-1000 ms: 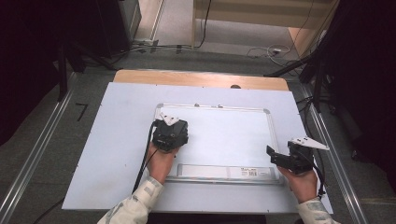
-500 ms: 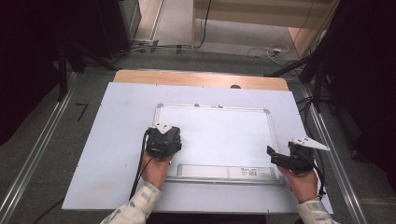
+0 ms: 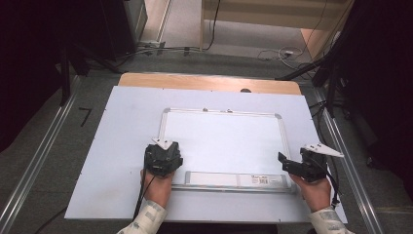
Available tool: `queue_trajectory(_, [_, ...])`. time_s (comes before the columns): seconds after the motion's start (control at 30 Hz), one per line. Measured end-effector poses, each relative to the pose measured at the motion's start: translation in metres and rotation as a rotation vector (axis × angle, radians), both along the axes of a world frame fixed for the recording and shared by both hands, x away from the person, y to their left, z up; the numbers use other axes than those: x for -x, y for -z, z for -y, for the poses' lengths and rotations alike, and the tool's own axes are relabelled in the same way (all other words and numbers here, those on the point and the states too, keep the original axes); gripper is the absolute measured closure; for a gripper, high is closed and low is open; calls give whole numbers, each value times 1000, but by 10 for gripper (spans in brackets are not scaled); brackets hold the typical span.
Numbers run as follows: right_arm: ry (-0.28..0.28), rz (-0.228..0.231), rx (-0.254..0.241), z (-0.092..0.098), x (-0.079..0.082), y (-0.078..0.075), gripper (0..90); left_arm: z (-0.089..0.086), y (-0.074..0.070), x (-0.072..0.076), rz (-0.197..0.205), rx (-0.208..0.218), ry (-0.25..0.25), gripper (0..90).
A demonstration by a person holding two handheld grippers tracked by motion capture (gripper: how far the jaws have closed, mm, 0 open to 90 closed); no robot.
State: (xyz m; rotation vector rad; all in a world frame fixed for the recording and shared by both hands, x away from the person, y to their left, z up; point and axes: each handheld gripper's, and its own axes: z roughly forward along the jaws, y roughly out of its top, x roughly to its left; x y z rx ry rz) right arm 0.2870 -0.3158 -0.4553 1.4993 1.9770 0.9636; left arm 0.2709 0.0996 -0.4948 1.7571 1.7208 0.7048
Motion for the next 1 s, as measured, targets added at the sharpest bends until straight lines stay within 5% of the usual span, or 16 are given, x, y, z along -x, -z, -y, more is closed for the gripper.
queue_trajectory(0.4, [2,1,0,0,0,0,127,-2,1,0,14,25,-14,392])
queue_trajectory(0.67, [2,1,0,1,0,0,128,-5,-4,4,14,42,25,312])
queue_trajectory(1.0, [3,0,4,1,0,0,127,-8,-23,10,62,90,76,268])
